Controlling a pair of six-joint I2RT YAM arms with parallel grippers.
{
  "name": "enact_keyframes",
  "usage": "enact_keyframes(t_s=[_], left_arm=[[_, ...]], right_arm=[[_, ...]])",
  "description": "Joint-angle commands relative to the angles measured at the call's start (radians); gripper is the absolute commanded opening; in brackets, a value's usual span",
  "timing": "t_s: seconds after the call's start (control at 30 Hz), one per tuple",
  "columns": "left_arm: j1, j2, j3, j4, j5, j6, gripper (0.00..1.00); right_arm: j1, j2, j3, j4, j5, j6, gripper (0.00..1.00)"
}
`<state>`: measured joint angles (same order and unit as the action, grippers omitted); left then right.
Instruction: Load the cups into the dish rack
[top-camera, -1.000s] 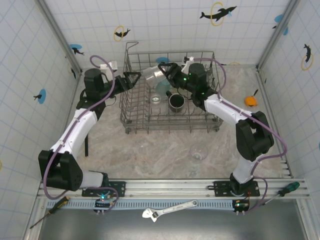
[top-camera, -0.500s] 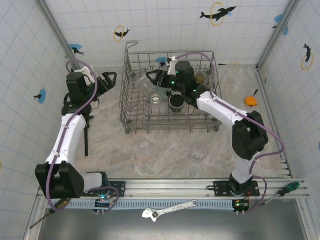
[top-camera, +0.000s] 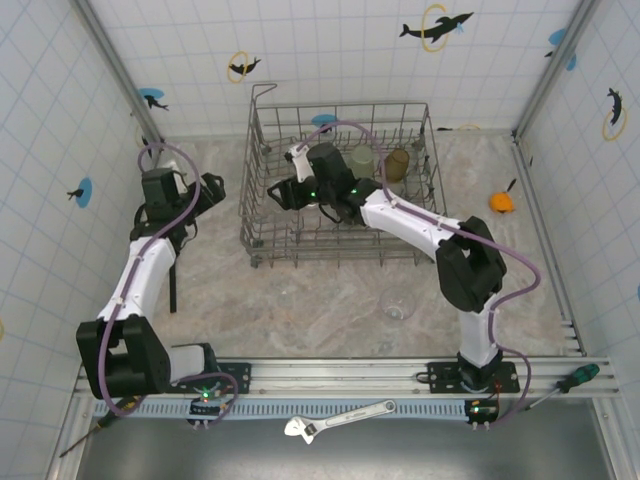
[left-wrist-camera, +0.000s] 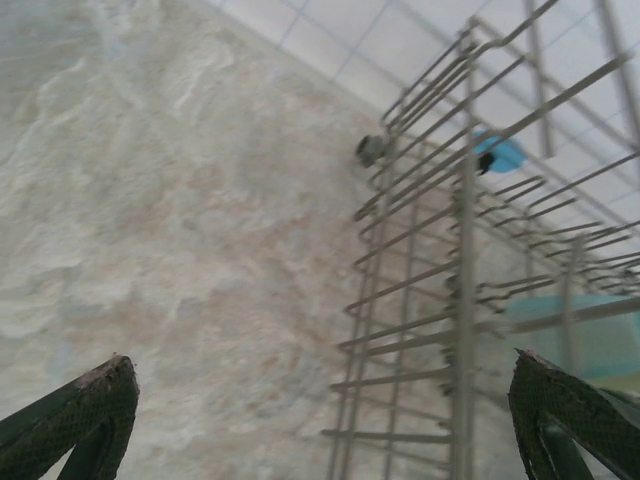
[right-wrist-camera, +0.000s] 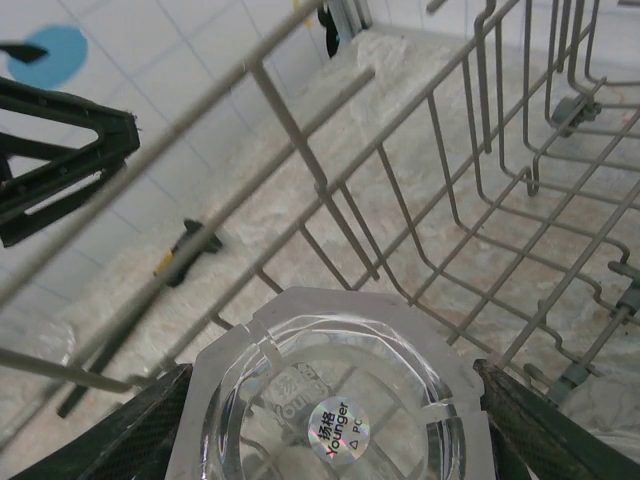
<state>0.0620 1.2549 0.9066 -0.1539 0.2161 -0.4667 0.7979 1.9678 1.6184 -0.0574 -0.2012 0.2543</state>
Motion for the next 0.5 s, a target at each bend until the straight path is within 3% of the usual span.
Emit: enact_keyframes(t_s=[0.0,0.47], left_arm=[[0.008,-0.031,-0.030,-0.009,-0.051,0.045,0.97],[0.070,-0.029,-0.069,0.029,0.014,-0.004,0.97]], right_arm=[[0.008,0.011,0.011,0.048,0.009,-0.088,0.32],[0.040,0.069,-0.015,0.108,-0.076,-0.242,0.31]])
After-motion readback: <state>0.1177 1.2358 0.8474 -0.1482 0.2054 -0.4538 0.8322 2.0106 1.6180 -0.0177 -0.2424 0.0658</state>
